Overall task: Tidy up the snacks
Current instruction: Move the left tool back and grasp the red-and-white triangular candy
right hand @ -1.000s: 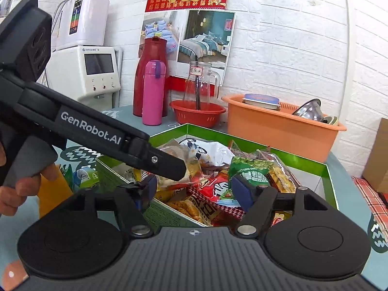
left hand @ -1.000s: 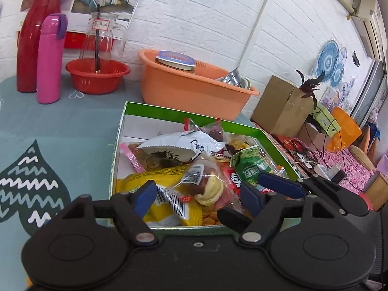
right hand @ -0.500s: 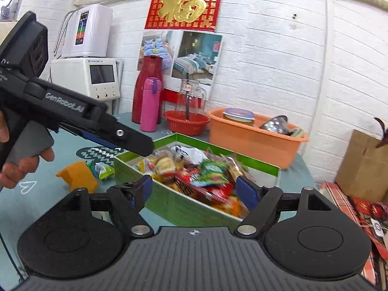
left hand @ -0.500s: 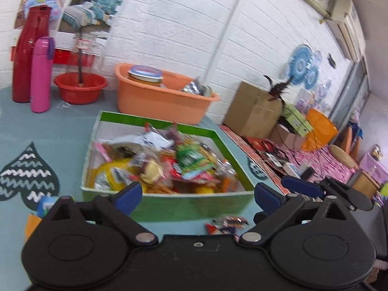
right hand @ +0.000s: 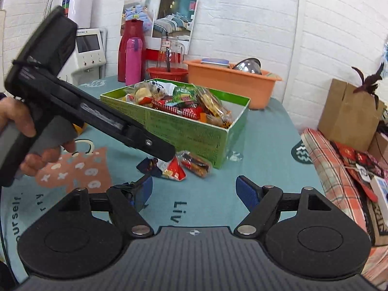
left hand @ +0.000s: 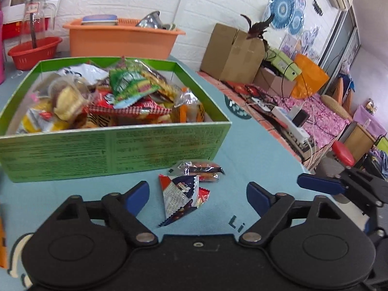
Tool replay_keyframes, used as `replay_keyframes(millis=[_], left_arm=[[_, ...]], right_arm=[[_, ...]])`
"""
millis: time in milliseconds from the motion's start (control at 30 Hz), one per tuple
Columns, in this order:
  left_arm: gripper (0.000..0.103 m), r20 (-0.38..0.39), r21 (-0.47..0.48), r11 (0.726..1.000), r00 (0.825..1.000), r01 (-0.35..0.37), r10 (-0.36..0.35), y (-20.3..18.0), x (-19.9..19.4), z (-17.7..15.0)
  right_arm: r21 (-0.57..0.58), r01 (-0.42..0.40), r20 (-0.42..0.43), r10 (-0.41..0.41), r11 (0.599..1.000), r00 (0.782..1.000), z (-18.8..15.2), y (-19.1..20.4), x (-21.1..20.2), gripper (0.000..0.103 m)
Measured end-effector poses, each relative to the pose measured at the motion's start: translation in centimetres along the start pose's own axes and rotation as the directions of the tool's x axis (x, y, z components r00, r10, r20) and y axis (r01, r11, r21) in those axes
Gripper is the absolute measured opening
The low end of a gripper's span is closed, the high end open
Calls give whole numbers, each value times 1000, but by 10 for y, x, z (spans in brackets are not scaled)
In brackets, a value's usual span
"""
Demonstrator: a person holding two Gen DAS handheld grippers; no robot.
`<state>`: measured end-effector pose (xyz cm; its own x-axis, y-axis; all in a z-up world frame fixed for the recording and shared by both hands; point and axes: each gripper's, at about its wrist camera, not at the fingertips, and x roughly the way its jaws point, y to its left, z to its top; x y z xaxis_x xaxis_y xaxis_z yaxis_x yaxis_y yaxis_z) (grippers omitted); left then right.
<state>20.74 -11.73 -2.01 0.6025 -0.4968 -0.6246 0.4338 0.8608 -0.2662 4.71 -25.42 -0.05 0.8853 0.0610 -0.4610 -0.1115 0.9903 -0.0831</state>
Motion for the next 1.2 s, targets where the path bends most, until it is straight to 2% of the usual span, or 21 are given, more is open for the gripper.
replay_keyframes(millis=[67,133,167,233,267,400,500,533,567,600,667,933,1000,1067,1100,1200], left_arm=[[103,-13,-9,1000,1000,-17,17,1,10,-2],[85,-26,-32,999,1000,-11,10,7,15,-5],[67,-40,-41,999,999,-4,3,10,18,-6],[49,-42,-29,1000,999,-4,3,14,16,-9],[44,-49,-26,1000,999,11,-12,16,13,-10],[46,-73,-76,993,992,93,-99,31,-9,-24],[47,-66,-81,993,993,88,-94,40,-30,-38],[50,-58,-92,992,994,90,-95,43,-37,-41],[59,-47,-109,990,994,90,-95,45,-42,-44],[76,-37,-126,988,995,92,-97,46,-46,-45],[91,-23,-145,983,993,110,-115,46,-51,-45],[90,-39,-106,990,994,95,-99,33,-39,-40],[81,-30,-101,991,995,90,-94,32,-37,-42],[74,-34,-91,993,997,71,-75,30,-37,-42],[67,-34,-89,994,998,57,-60,30,-38,-43],[67,-28,-94,993,997,67,-70,30,-42,-41]], right_arm=[[9,-7,-7,7,1000,1000,-2,-1,2,103],[11,-22,-13,22,1000,1000,-4,-1,4,103],[10,-30,-16,31,999,999,-5,1,5,103],[5,-47,-24,48,999,999,-6,4,10,103],[4,-56,-30,56,998,998,-7,7,13,103],[3,-100,-56,100,995,993,-10,20,24,103],[-18,-145,-66,144,989,987,-11,31,28,103],[-27,-159,-71,157,987,985,-11,35,30,103],[-34,-169,-79,166,985,983,-10,39,33,103],[-41,-177,-87,173,983,981,-10,43,36,103],[-51,-189,-98,184,981,978,-9,50,41,103],[-47,-204,-108,198,978,974,-5,64,49,103],[-50,-202,-112,196,978,974,-4,66,54,103],[-41,-205,-107,200,978,974,-2,66,58,88],[-30,-210,-104,205,977,973,-1,66,59,81],[-79,-189,-90,182,979,979,0,73,55,69]])
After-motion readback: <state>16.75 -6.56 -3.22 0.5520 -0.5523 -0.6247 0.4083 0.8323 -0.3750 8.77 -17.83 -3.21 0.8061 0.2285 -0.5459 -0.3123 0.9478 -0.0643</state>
